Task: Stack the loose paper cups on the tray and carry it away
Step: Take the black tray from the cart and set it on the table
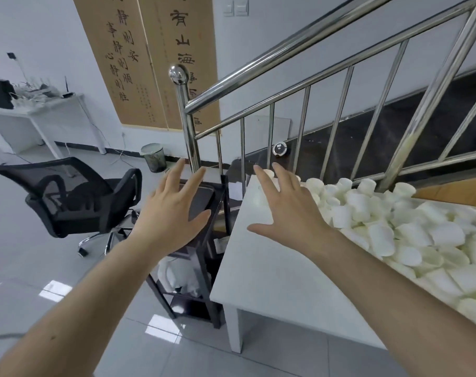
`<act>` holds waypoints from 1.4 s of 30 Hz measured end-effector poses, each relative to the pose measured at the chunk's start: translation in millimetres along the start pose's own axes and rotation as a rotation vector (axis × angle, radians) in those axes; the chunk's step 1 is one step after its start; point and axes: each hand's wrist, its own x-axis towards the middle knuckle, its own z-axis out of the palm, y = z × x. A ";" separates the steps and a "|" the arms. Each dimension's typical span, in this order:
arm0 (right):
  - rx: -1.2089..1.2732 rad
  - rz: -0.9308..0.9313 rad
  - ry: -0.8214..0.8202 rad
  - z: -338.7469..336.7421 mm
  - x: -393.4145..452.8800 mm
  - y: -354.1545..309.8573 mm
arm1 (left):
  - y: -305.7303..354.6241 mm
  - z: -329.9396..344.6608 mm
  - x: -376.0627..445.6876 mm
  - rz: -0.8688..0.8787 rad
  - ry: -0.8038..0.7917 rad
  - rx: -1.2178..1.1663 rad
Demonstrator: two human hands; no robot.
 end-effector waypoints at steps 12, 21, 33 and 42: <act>0.007 0.059 -0.054 65.9 87.5 -57.7 | -123.9 46.6 57.8 0.014 -0.064 -0.051; 0.051 0.109 -0.157 117.8 166.8 -113.1 | -210.3 66.6 116.7 -0.031 -0.158 -0.154; 0.068 0.440 -0.229 176.8 229.3 -200.3 | -337.4 100.8 189.9 0.179 -0.280 -0.252; 0.135 0.738 -0.267 204.5 249.9 -252.3 | -369.7 136.3 249.6 0.449 -0.460 -0.231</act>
